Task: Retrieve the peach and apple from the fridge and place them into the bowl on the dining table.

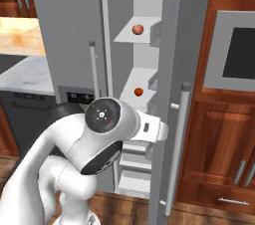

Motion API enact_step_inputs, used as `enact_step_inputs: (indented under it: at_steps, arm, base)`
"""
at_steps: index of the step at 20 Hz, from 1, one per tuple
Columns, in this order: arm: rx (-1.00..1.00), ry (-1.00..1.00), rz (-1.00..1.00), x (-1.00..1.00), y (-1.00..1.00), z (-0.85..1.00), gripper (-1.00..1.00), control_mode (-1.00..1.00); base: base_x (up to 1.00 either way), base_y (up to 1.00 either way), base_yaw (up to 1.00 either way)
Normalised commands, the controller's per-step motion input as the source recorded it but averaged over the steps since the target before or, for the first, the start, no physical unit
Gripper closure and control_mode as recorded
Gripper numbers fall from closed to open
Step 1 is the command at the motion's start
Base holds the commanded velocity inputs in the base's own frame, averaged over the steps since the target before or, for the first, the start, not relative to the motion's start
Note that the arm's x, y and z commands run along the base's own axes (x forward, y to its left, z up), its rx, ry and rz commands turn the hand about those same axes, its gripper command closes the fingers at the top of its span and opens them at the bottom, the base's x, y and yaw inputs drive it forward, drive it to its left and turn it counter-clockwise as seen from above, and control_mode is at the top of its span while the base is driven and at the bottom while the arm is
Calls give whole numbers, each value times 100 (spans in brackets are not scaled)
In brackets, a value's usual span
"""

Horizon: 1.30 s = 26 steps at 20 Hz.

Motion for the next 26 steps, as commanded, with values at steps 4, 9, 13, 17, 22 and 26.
enact_step_inputs:
  at_steps: [4, 9, 13, 17, 22, 26]
  arm:
    - [-13, 0, 0, -78, 49, 73, -100, -100]
    - [-5, -1, 0, -27, 68, 58, -100, -100]
    - [0, -3, -2, 0, 69, 14, -100, -100]
    - [0, 0, -2, 1, 82, 0, -100, -100]
    - [9, -2, 0, 4, 42, -3, -100, -100]
    - [8, -8, 20, 0, 18, 0, -100, -100]
  base:
    - [0, 0, 0]
    - [0, 0, 0]
    - [0, 0, 0]
    - [0, 0, 0]
    - [0, 0, 0]
    - [0, 0, 0]
